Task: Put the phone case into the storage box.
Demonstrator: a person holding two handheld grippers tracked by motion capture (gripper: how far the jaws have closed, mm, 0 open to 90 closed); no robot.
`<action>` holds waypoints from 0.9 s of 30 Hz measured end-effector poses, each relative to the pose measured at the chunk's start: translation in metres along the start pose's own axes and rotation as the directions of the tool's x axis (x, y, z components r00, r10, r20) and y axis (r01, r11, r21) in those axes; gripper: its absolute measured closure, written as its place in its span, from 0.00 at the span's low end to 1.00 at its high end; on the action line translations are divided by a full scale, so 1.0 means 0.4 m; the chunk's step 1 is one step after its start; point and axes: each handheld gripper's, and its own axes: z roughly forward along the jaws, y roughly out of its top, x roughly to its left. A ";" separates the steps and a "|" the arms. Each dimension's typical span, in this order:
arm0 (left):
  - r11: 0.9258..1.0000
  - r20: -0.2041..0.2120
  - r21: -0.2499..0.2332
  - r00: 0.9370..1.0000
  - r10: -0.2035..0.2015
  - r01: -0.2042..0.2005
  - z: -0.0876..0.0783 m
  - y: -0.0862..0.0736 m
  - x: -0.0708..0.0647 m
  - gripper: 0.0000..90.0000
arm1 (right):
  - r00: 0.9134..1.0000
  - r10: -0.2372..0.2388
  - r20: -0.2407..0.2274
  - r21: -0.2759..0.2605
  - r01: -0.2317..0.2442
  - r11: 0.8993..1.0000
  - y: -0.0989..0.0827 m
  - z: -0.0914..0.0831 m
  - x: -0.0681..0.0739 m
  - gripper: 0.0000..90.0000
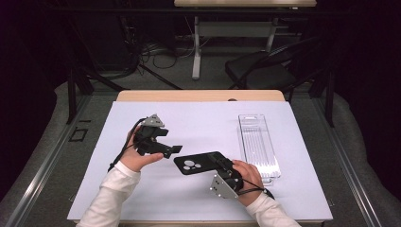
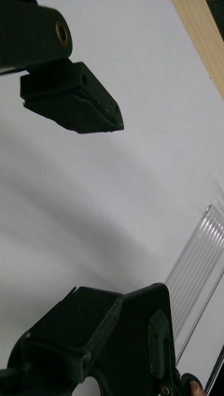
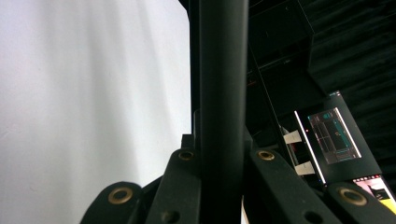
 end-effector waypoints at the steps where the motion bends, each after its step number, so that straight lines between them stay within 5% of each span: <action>1: 1.000 -0.002 -0.003 1.000 -0.001 0.001 -0.002 0.000 0.002 0.17 | 1.000 0.010 -0.004 -0.006 -0.010 1.000 0.000 0.000 0.000 0.97; 6: 1.000 -0.011 -0.011 1.000 -0.012 0.012 -0.010 -0.002 0.008 0.17 | 0.998 0.052 -0.026 -0.026 -0.052 0.998 0.001 -0.001 -0.010 0.97; 14: 1.000 -0.021 -0.027 1.000 -0.013 0.013 -0.023 -0.003 0.016 0.17 | 0.982 0.181 -0.059 -0.033 -0.183 0.983 -0.007 -0.005 -0.024 0.97; 22: 0.999 -0.024 -0.037 0.999 -0.023 0.022 -0.029 -0.003 0.018 0.17 | 0.969 0.236 -0.072 -0.026 -0.238 0.971 -0.008 -0.013 -0.036 0.97; 27: 0.999 -0.027 -0.041 1.000 -0.015 0.014 -0.034 -0.002 0.017 0.17 | 0.950 0.297 -0.093 -0.029 -0.301 0.953 0.002 -0.022 -0.051 0.97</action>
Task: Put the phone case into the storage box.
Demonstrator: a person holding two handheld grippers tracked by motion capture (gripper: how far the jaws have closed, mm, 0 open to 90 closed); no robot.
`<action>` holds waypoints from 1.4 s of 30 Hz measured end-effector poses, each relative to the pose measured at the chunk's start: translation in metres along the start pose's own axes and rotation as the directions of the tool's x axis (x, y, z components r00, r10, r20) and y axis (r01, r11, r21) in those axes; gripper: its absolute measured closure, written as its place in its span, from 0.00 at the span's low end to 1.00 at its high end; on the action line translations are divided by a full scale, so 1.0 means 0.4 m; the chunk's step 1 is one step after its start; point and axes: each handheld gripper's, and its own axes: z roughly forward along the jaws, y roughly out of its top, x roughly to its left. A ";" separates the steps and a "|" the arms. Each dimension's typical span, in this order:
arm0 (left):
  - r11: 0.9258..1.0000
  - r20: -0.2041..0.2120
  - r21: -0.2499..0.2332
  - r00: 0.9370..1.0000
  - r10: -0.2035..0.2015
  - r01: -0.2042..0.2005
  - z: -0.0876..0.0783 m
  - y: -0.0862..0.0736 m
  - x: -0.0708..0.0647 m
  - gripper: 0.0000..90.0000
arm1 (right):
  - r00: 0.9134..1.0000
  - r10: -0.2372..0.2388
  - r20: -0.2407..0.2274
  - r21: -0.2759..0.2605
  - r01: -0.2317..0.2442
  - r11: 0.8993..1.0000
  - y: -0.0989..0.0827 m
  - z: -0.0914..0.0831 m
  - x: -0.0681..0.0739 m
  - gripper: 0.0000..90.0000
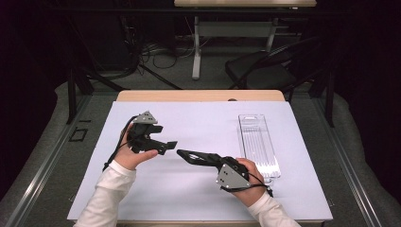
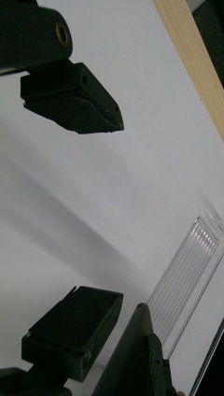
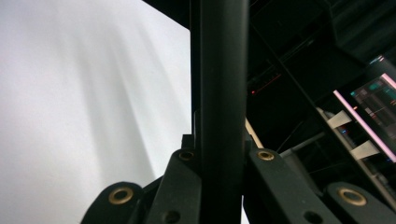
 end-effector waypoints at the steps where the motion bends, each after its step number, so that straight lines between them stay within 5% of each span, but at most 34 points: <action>1: 1.000 0.000 -0.001 1.000 0.002 -0.002 0.000 0.000 -0.001 0.17 | 1.000 0.014 -0.006 -0.002 -0.014 1.000 0.003 -0.002 -0.001 0.97; 11: 1.000 0.010 -0.008 1.000 0.013 -0.013 -0.007 0.003 -0.012 0.17 | 0.991 0.124 -0.053 -0.006 -0.125 0.992 0.024 -0.008 -0.006 0.97; 16: 1.000 0.018 -0.018 1.000 0.017 -0.016 -0.010 0.002 -0.020 0.18 | 0.974 0.212 -0.083 -0.017 -0.214 0.977 0.022 -0.005 -0.013 0.97; 26: 0.998 0.057 -0.048 0.998 0.035 -0.032 -0.012 0.006 -0.038 0.20 | 0.906 0.403 -0.131 -0.029 -0.410 0.912 -0.001 0.003 -0.026 0.97; 38: 0.997 0.100 -0.069 0.994 0.053 -0.046 -0.001 -0.007 -0.054 0.24 | 0.818 0.538 -0.203 0.006 -0.549 0.836 -0.023 0.036 -0.014 0.98; 42: 0.995 0.124 -0.093 0.991 0.051 -0.040 -0.002 -0.012 -0.050 0.26 | 0.811 0.547 -0.209 0.003 -0.558 0.830 -0.025 0.043 -0.015 0.98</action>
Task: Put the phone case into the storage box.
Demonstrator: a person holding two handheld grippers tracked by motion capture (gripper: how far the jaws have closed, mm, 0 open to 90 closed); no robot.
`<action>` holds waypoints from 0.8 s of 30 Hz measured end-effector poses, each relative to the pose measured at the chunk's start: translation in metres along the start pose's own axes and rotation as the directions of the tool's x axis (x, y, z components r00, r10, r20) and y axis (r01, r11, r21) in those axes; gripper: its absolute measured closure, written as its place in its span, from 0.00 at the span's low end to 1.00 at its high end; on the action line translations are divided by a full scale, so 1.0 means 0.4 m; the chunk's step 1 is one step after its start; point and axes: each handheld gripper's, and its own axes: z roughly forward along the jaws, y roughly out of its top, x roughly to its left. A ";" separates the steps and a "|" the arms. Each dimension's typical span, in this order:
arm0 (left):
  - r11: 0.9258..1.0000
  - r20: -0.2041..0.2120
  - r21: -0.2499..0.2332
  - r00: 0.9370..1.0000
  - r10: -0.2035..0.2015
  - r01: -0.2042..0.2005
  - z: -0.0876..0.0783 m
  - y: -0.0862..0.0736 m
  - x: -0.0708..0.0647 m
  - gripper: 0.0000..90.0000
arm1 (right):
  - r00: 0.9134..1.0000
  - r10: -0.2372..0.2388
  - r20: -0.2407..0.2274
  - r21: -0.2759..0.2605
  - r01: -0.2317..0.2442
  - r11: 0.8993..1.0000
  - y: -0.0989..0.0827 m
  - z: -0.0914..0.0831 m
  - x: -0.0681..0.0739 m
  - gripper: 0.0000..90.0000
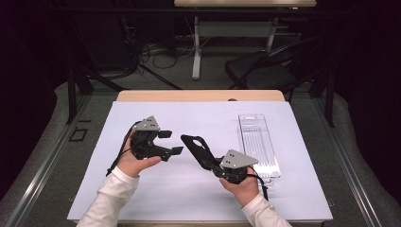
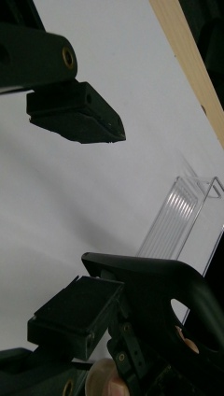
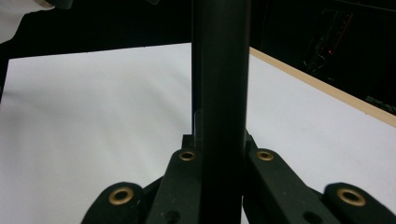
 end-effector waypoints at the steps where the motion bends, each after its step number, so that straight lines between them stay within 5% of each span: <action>1: 1.000 0.007 -0.003 1.000 -0.001 0.001 0.000 -0.001 0.000 0.27 | 1.000 -0.003 0.003 0.000 0.003 1.000 0.000 0.000 0.000 0.98; 13: 0.998 0.063 -0.008 0.996 0.057 -0.056 0.002 0.017 -0.015 0.36 | 0.999 -0.044 0.004 0.004 0.044 0.999 0.001 -0.004 0.004 0.97; 20: 0.994 0.139 0.018 0.985 0.105 -0.108 0.015 0.035 -0.016 0.44 | 0.999 -0.025 -0.020 -0.014 0.025 1.000 0.003 -0.009 -0.003 0.97; 24: 0.991 0.150 0.028 0.981 0.125 -0.130 0.024 0.042 -0.019 0.50 | 0.999 -0.028 -0.027 -0.015 0.028 0.999 0.003 -0.010 -0.003 0.97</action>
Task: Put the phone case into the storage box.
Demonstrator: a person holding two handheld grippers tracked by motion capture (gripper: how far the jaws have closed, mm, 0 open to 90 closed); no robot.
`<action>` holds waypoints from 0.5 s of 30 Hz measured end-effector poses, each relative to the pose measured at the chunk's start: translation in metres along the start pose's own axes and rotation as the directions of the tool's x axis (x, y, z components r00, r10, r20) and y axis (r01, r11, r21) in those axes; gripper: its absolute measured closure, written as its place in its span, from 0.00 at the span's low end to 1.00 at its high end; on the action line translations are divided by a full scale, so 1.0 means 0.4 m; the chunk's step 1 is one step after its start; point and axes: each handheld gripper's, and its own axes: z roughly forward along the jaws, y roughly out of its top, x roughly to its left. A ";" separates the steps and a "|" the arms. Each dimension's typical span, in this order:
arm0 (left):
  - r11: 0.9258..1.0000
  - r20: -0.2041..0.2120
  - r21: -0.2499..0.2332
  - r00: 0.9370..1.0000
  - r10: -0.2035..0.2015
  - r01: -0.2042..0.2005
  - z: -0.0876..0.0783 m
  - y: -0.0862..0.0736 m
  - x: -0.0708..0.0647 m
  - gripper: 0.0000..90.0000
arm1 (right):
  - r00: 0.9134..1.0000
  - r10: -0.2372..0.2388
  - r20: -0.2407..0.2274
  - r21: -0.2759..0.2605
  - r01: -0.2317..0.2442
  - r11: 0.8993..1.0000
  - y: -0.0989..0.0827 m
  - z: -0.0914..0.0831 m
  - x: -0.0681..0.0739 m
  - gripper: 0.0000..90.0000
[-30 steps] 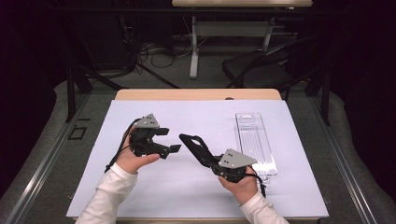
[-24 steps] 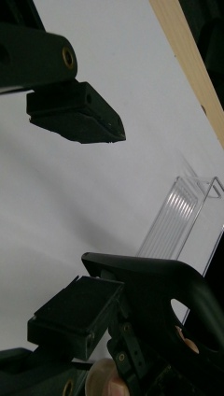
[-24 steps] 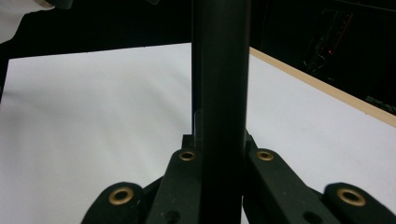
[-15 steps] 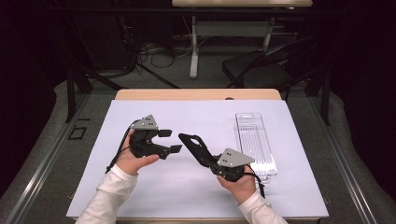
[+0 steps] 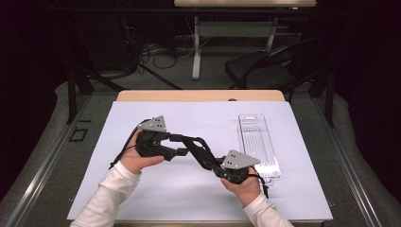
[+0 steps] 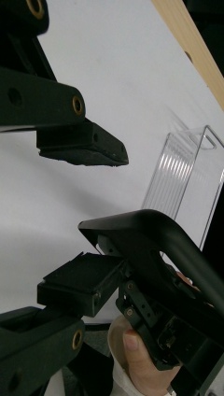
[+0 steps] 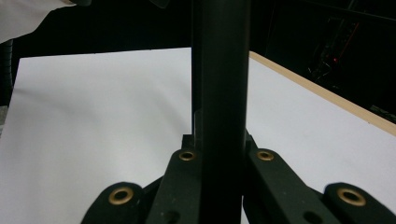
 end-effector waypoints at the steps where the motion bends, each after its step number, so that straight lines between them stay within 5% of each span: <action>1: 1.000 0.007 0.002 1.000 0.004 -0.004 0.002 0.001 0.000 0.52 | 1.000 0.001 -0.002 0.000 -0.001 1.000 0.000 0.000 0.000 0.97; 9: 0.997 0.042 0.006 0.996 0.075 -0.075 0.018 0.005 -0.003 0.58 | 1.000 -0.010 -0.021 -0.002 0.010 1.000 0.001 -0.001 0.003 0.97; 15: 0.996 0.059 -0.017 0.994 0.089 -0.088 0.022 0.002 0.004 0.65 | 1.000 -0.011 -0.025 -0.002 0.011 1.000 0.000 0.001 0.005 0.97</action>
